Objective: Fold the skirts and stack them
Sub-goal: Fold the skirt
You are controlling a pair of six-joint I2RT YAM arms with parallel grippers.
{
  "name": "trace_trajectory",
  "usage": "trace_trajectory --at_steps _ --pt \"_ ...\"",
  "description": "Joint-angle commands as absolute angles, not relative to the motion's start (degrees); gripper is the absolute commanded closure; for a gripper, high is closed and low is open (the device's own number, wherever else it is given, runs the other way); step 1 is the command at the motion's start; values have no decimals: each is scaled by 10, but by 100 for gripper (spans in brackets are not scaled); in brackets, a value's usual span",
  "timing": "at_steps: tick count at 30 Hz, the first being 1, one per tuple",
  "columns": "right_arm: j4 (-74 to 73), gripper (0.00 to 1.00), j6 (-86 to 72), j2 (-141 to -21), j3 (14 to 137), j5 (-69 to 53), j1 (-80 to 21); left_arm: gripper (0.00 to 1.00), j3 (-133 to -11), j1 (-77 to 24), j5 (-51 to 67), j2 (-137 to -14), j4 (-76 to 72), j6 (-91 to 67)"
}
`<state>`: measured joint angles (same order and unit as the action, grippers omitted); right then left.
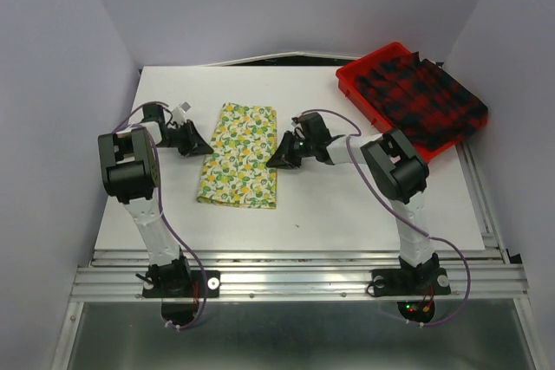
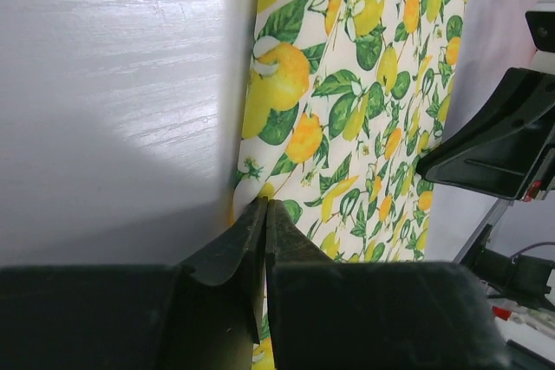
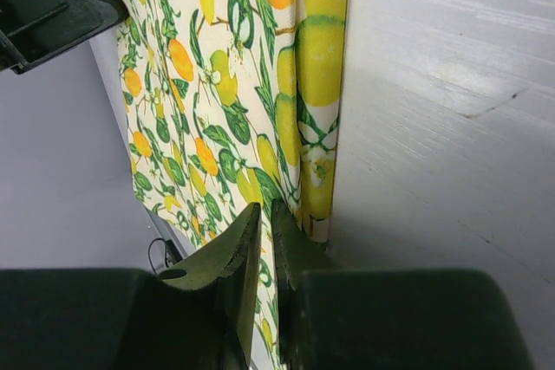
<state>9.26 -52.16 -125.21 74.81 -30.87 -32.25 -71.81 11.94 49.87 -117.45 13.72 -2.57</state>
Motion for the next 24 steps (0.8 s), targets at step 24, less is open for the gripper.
trace_trajectory --at_steps 24 --pt "-62 86 -396 -1208 734 -286 -316 62 -711 132 416 -1042 241 88"
